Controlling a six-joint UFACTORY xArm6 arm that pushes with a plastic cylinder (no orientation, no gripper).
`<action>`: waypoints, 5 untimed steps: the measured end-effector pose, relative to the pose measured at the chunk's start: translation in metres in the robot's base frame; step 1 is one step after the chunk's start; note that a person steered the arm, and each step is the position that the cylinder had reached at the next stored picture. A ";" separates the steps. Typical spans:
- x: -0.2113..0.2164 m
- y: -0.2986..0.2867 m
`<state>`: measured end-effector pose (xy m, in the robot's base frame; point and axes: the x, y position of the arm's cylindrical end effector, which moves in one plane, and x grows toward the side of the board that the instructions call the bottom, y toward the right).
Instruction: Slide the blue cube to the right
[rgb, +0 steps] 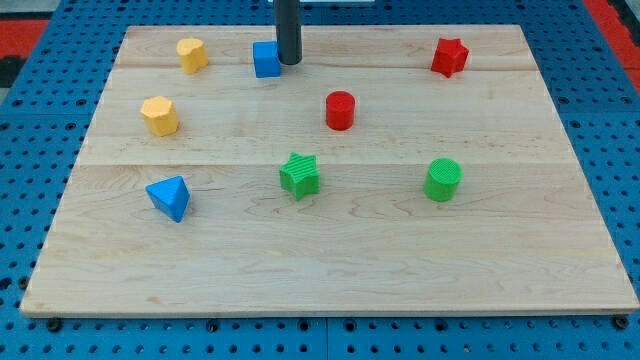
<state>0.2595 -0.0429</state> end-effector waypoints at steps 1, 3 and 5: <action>0.000 -0.001; 0.000 -0.016; 0.008 -0.016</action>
